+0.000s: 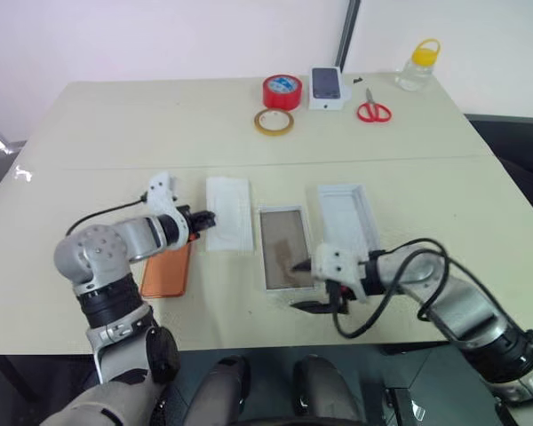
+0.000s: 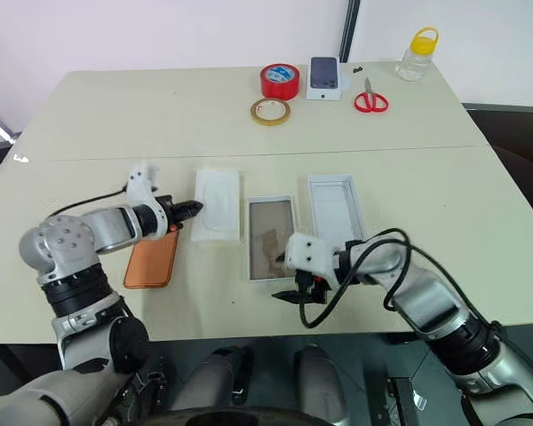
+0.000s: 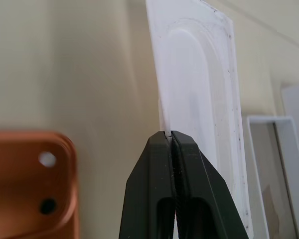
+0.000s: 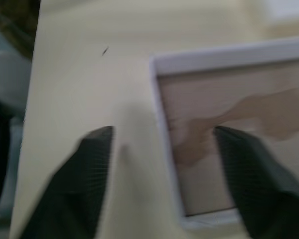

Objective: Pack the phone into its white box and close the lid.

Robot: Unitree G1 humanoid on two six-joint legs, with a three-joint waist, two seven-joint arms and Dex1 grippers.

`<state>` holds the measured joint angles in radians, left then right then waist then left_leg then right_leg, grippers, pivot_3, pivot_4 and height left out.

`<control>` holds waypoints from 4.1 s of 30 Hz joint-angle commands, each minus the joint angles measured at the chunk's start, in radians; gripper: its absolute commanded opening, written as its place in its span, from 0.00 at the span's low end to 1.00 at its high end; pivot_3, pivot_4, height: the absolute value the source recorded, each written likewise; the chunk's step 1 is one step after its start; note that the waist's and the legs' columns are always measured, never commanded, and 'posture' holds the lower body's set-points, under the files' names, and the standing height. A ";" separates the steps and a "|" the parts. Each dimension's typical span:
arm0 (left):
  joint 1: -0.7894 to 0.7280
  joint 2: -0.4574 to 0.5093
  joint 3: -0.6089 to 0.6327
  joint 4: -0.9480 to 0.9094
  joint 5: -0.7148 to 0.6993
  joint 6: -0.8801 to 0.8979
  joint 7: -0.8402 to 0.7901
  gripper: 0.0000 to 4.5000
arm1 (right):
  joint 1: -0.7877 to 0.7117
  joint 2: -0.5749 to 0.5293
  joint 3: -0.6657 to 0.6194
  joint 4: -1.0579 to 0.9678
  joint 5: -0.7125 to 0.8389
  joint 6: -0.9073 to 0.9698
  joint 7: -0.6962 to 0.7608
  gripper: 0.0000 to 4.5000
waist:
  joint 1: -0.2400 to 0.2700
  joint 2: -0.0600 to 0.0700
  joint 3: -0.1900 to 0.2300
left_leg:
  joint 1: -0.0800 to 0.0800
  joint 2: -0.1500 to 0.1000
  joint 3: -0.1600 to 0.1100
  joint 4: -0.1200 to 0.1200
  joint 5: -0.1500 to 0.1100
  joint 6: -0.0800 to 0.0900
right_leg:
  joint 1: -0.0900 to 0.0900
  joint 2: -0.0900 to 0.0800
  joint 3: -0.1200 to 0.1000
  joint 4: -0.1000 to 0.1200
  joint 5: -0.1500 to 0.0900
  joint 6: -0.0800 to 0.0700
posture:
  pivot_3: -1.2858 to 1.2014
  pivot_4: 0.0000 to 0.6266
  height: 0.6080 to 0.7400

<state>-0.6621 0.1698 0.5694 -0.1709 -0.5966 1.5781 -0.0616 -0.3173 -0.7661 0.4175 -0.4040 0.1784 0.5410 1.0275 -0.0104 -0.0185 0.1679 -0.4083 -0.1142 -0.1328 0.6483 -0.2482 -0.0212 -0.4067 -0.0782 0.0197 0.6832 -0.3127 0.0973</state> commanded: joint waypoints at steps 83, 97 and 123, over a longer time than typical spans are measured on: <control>0.396 0.518 -0.441 -0.097 0.103 -0.787 -0.653 0.91 | -0.657 0.628 -0.029 0.908 -0.324 0.035 -0.470 0.01 | -0.031 0.000 0.000 | 0.000 0.000 -0.001 -0.003 0.002 -0.003 | -0.003 0.001 0.001 0.002 0.001 -0.001 | 0.52 0.24 1.00; 0.468 0.524 -0.411 -0.130 0.112 -0.804 -0.651 0.91 | -0.537 0.546 -0.057 0.600 -0.232 0.018 -0.242 0.01 | -0.033 0.001 0.000 | 0.000 0.000 -0.001 -0.003 0.002 -0.002 | -0.004 0.001 0.001 0.002 0.001 -0.001 | 0.52 0.24 1.00; 0.553 0.585 -0.420 -0.181 0.121 -0.881 -0.735 0.91 | -0.249 0.256 0.098 0.202 -0.214 -0.087 -0.006 0.01 | -0.024 0.001 0.000 | 0.000 0.001 -0.001 -0.003 0.000 0.000 | -0.002 0.001 0.001 0.000 0.001 -0.001 | 0.52 0.24 1.00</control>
<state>-0.1117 0.7464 0.1298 -0.3170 -0.4670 0.6938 -0.8021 -0.5785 -0.4923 0.5073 -0.1385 -0.0598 0.4727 0.9787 -0.0346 -0.0172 0.1682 -0.4083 -0.1132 -0.1336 0.6448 -0.2483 -0.0209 -0.4091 -0.0774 0.0209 0.6833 -0.3119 0.0960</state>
